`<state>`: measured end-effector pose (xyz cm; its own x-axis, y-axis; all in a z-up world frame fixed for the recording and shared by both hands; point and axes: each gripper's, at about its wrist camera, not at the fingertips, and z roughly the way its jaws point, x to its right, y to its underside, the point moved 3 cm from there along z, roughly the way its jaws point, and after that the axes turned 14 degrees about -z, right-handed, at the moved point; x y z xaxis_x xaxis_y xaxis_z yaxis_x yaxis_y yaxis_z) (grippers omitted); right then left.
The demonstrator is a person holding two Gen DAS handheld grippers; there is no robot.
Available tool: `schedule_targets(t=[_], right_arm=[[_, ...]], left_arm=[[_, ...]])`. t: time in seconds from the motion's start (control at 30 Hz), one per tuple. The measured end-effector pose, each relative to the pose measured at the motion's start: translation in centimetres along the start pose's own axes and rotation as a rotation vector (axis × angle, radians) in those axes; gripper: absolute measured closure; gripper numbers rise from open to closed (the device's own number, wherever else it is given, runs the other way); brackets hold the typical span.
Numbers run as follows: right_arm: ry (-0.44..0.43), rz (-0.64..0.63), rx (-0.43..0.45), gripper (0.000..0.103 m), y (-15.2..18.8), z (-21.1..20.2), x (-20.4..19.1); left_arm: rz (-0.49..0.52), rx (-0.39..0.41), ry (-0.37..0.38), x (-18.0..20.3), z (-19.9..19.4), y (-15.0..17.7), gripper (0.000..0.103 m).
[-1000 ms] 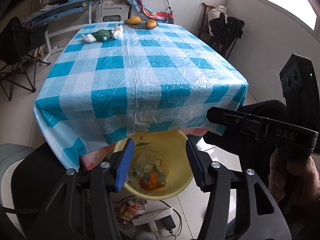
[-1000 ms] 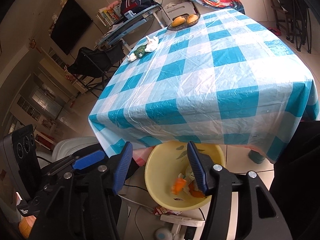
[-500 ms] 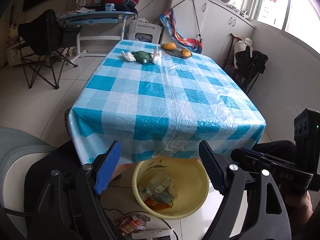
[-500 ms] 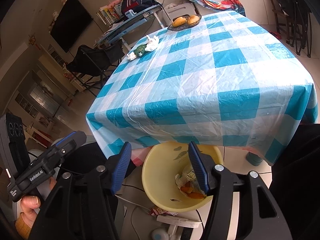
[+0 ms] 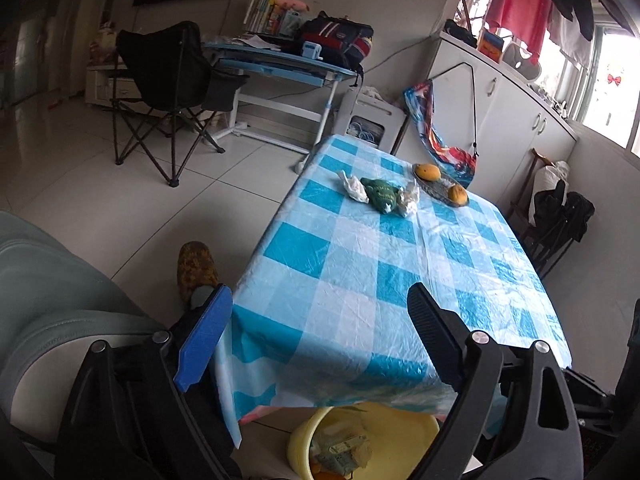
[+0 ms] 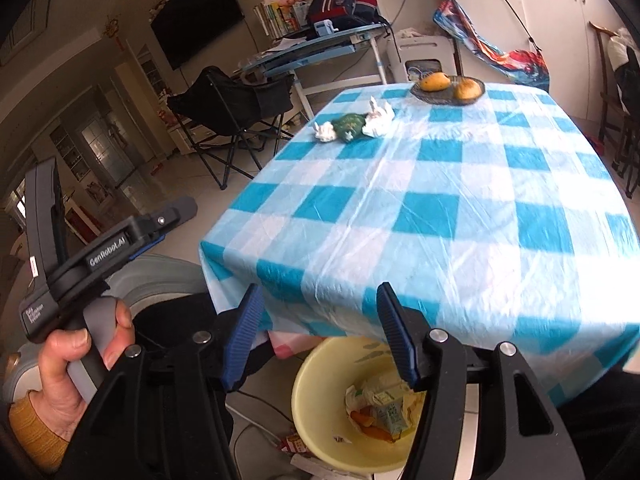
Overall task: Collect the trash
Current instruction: 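Reach the right tool to the green knitted toy and grasp it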
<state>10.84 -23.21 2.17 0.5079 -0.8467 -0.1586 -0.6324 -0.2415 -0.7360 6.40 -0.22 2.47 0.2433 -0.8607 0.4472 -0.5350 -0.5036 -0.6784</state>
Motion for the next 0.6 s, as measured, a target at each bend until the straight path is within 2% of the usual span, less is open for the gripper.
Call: schedule_targets(t=[0.23, 0.3, 0.4, 0.6], right_arm=[[-0.007, -0.123, -0.002, 0.046, -8.3, 6.7, 0.2], [-0.001, -0.138, -0.018, 0.051, -10.2, 9.1, 0.8], [0.016, -0.135, -0.044, 0.056, -12.5, 12.4, 2.3], [0.079, -0.111, -0.102, 0.058, -15.0, 18.0, 5.6]], left_arm=[[-0.018, 0.066, -0.029, -1.3, 1.4, -1.0, 0.017], [-0.032, 0.079, -0.033, -1.9, 1.7, -1.0, 0.016], [-0.044, 0.090, -0.040, -2.5, 2.1, -0.7, 0.016], [-0.051, 0.089, -0.030, -2.9, 2.8, -0.2, 0.016]])
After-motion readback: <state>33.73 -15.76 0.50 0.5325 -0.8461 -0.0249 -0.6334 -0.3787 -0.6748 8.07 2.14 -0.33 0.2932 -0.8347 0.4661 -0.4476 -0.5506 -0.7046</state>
